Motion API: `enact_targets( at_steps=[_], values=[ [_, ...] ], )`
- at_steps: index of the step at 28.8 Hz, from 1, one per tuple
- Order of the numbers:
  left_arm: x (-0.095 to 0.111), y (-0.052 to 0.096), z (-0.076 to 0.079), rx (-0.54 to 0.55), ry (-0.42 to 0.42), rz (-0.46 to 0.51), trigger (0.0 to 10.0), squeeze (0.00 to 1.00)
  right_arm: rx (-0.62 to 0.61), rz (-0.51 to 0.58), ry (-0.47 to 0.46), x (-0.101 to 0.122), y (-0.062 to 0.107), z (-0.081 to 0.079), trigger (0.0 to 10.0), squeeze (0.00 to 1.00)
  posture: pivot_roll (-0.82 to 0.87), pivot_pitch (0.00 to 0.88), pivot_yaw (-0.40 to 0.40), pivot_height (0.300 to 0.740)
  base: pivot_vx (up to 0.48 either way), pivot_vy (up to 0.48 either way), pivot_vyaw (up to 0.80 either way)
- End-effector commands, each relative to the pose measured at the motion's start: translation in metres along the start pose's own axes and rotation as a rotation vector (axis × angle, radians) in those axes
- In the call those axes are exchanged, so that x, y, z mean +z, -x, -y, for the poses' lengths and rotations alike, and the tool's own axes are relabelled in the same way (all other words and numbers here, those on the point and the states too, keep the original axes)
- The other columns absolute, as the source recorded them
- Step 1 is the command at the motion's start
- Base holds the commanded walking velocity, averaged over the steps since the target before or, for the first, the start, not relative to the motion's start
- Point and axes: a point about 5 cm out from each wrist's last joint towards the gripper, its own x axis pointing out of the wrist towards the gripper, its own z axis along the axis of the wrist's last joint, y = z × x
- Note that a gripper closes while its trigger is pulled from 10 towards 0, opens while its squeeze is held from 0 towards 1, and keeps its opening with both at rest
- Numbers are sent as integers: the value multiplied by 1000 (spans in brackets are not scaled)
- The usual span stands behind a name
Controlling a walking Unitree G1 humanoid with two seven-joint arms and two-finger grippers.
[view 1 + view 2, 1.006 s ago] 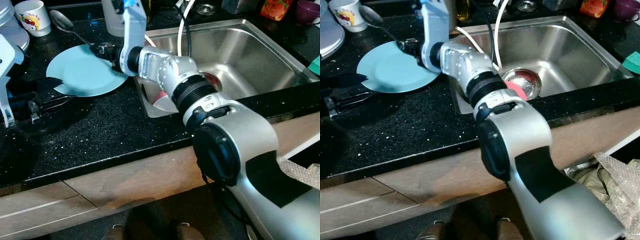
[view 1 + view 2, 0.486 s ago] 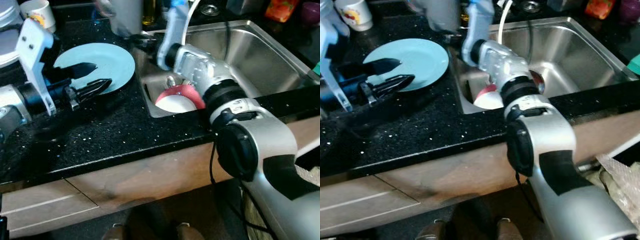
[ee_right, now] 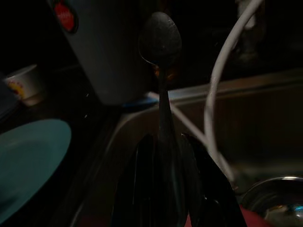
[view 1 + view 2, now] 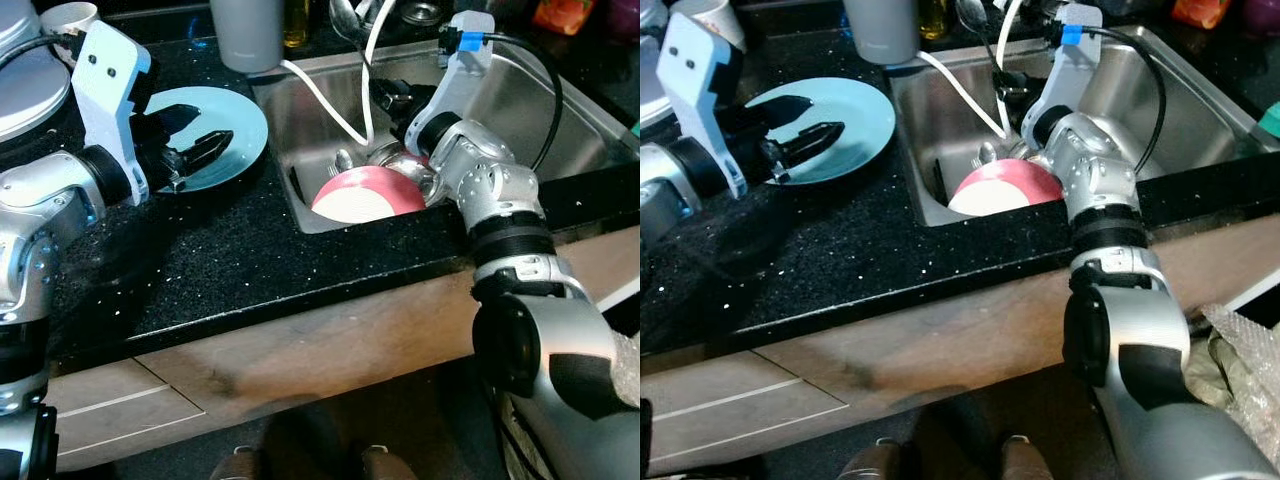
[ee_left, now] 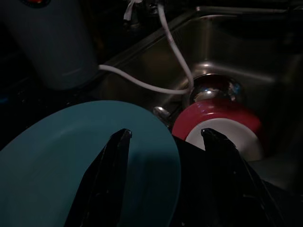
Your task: Kitchen organization
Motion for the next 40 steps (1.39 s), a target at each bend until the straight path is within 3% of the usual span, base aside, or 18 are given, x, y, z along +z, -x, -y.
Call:
enact_targets(
  at_steps=[1, 11, 16, 20, 21, 22, 23, 24, 25, 34, 40],
  values=[
    [-2, -4, 2, 4, -8, -1, 10000, 0, -15, -1, 16, -1, 4, 2, 0, 0, 72, 190, 30, 740, 0, 0, 0],
    [-5, -11, 4, 14, -12, 5, 10000, 0, -71, -12, 28, -5, 18, 9, 0, 0, 58, 199, 41, 740, 0, 0, 0],
    [-7, -16, 12, -55, -36, 13, 10000, 0, -55, -52, 158, -13, 24, 7, 0, 0, 57, 188, 44, 740, 0, 0, 0],
    [-6, -18, 17, -122, -43, 21, 10000, 0, -60, -93, 190, -21, 24, 8, 0, 0, 60, 184, 40, 740, 0, 0, 0],
    [-5, -18, 19, -147, -44, 20, 10000, 0, -53, -130, 196, -26, 24, 9, 1137, 0, 60, 182, 42, 740, 0, 0, 0],
    [-5, -18, 19, -147, -44, 20, 10000, 0, -53, -130, 196, -26, 24, 9, 1137, 0, 60, 182, 42, 740, 0, 0, 0],
    [-5, -19, 22, -174, -51, 13, 10000, 0, -45, -165, 206, -31, 24, 9, 4549, 0, 59, 180, 43, 740, 0, 0, 0],
    [-6, -19, 24, -195, -57, 3, 10000, 0, -37, -199, 215, -35, 25, 10, 9608, 0, 56, 177, 43, 740, 0, 0, 0],
    [-7, -20, 27, -218, -62, -10, 10000, 0, -19, -242, 230, -41, 25, 10, 10000, 0, 56, 177, 43, 740, 0, 0, 0],
    [-12, -31, 50, -351, -83, -52, 10000, 0, 92, -413, 368, -59, 26, 12, 10000, 0, 52, 166, 48, 740, 0, 0, 0],
    [-20, -38, 54, -360, -97, -92, 10000, 0, 121, -459, 424, -62, 24, 14, 10000, 0, 53, 163, 49, 740, 0, 0, 0]
  ],
)
